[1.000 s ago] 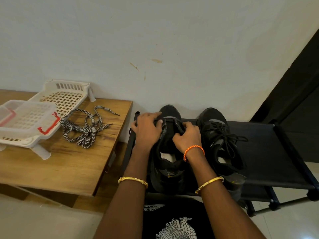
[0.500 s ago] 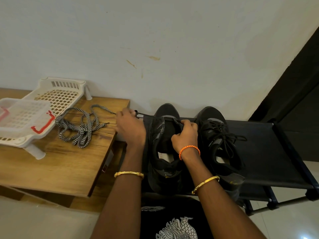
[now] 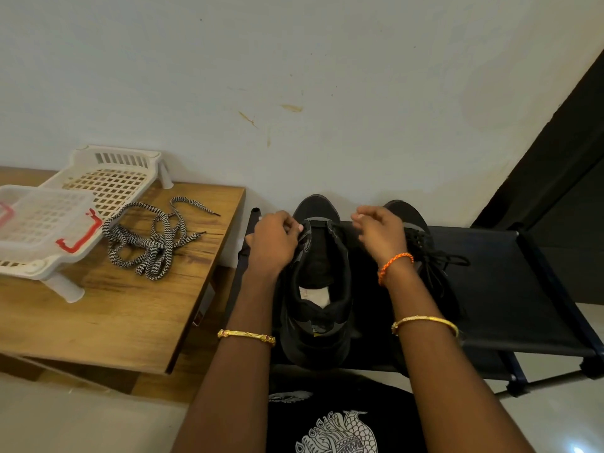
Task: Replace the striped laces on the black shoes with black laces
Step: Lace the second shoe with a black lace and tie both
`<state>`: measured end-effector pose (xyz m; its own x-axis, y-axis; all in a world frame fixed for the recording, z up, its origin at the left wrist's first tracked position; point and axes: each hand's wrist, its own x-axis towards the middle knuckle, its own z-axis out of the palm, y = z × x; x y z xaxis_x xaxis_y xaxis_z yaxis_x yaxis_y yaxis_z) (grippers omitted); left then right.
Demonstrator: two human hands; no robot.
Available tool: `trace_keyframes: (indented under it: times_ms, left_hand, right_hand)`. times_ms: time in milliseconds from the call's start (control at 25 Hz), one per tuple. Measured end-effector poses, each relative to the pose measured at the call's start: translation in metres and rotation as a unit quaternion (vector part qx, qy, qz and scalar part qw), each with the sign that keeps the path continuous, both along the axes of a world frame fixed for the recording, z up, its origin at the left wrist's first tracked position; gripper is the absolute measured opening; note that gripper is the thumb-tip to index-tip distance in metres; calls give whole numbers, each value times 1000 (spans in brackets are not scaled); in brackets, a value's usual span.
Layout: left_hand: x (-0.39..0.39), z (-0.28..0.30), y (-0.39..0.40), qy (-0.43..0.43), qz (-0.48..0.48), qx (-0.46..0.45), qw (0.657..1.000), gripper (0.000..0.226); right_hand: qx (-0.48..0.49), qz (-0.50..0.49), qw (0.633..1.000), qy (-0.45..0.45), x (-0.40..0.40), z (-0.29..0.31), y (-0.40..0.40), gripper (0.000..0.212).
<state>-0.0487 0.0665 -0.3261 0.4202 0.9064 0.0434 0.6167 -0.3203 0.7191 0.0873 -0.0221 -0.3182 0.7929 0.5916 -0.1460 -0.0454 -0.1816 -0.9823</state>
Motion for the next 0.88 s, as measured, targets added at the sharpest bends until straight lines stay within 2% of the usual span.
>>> trace_keyframes:
  times_ms: [80, 160, 240, 320, 400, 480, 560, 680, 760, 840, 880]
  left_hand:
    - [3, -3, 2, -43, -1, -4, 999, 8]
    - [3, -7, 3, -56, 34, 4, 998, 7]
    - [2, -12, 8, -97, 94, -28, 990, 5]
    - [3, -16, 13, -174, 158, -108, 966, 12]
    - [6, -19, 12, -251, 215, -185, 926, 16]
    - [6, -17, 10, -271, 257, -222, 901, 22]
    - [3, -14, 11, -194, 242, -185, 933, 28]
    - [0, -7, 14, -80, 89, -107, 987, 28]
    - [0, -4, 9, -40, 12, -93, 995, 17]
    - [-1, -6, 8, -57, -13, -75, 995, 3]
    - [-1, -8, 9, -67, -14, -58, 996, 4]
  right_hand:
    - [-79, 44, 992, -84, -8, -9, 6, 21]
    - [-97, 65, 984, -134, -12, -14, 8, 19]
    - [-96, 62, 982, -153, -13, -17, 8, 15]
    - [-98, 51, 982, -154, -12, -17, 8, 11]
    - [-102, 46, 982, -155, -12, -17, 7, 9]
    - [-108, 46, 981, -155, -10, -16, 6, 9]
    - [-117, 53, 980, -149, -8, -17, 5, 12]
    - [-119, 65, 978, -159, -7, -18, 4, 13]
    - [-113, 61, 978, -162, -6, -17, 4, 8]
    - [-116, 59, 977, -167, -4, -17, 5, 7]
    - [-117, 62, 977, -169, -4, -18, 6, 9]
